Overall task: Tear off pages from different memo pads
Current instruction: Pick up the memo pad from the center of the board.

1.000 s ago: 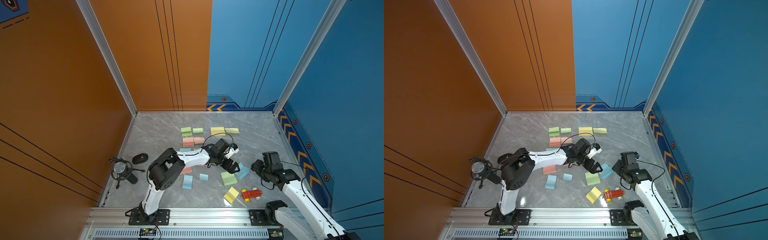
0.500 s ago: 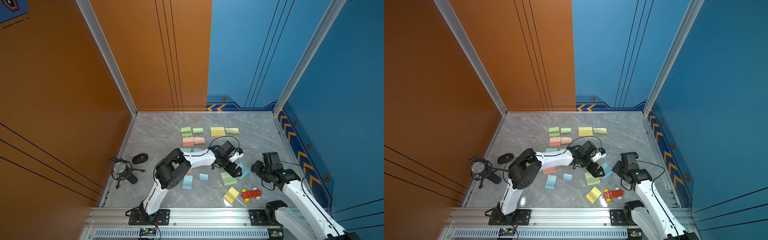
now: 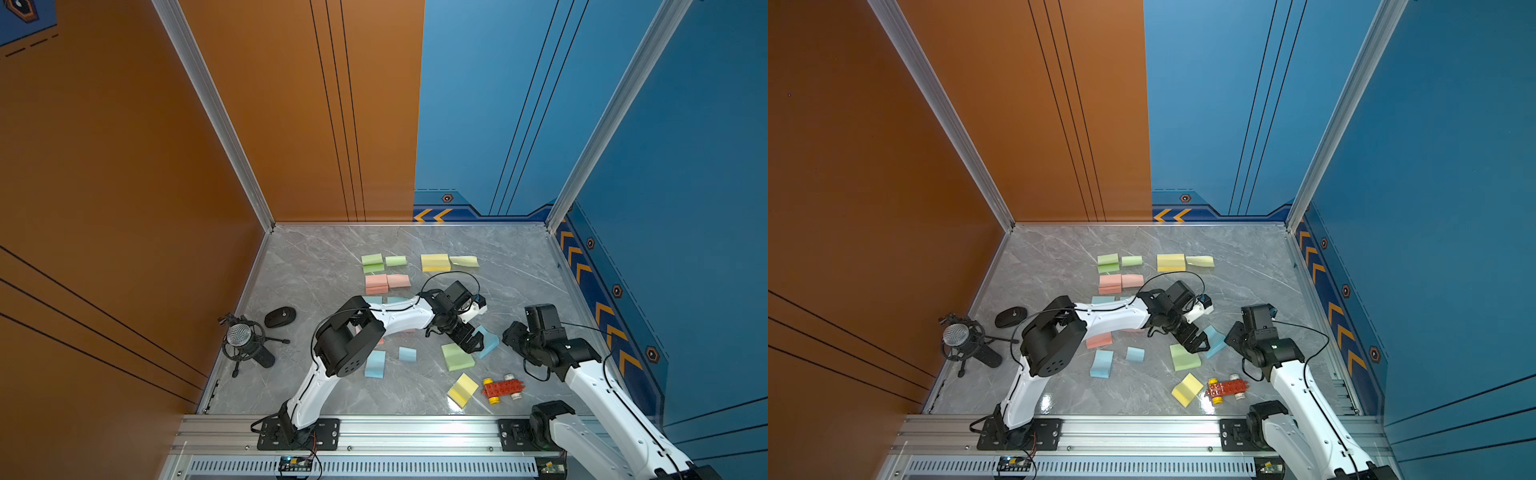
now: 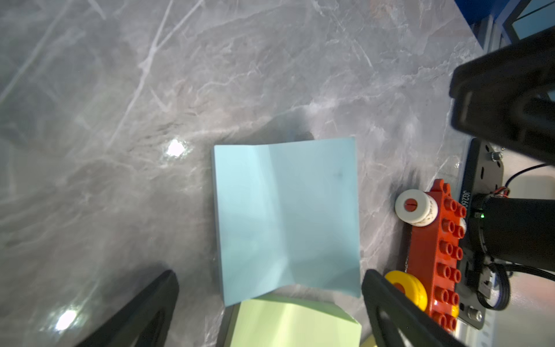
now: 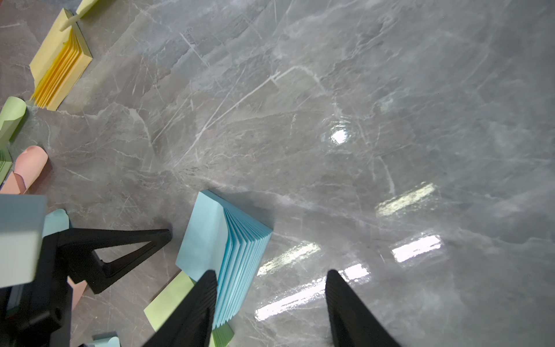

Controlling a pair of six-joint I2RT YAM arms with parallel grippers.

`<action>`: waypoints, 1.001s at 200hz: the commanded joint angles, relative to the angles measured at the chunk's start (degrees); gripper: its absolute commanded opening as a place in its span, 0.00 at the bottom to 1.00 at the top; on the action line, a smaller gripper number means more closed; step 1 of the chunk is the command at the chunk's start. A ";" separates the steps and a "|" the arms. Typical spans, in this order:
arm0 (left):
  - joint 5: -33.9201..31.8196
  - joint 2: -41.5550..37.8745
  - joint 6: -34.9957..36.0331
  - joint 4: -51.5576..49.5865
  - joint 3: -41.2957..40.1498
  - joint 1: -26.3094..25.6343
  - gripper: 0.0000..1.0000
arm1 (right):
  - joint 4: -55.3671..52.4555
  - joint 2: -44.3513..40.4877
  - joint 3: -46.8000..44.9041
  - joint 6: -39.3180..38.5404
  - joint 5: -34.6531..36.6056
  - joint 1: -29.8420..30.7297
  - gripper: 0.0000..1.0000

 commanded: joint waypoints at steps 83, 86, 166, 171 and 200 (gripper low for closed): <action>-0.57 2.03 0.19 -2.19 2.81 -0.52 0.97 | -1.92 -0.24 0.09 -1.26 0.60 -0.24 0.61; -0.57 2.01 0.17 -2.15 2.88 -0.52 0.97 | -1.87 -0.15 0.09 -1.33 0.59 -0.27 0.61; -1.08 2.55 -0.01 -2.40 3.78 -0.17 0.80 | -1.83 -0.02 0.51 -2.33 0.34 -0.23 0.60; -1.17 2.51 -0.09 -2.45 3.78 -0.08 0.80 | -1.83 0.15 0.73 -2.99 0.15 -0.17 0.60; -1.39 2.73 -0.60 -2.36 3.69 0.42 0.78 | -1.92 1.50 3.41 -8.18 -0.96 0.76 0.56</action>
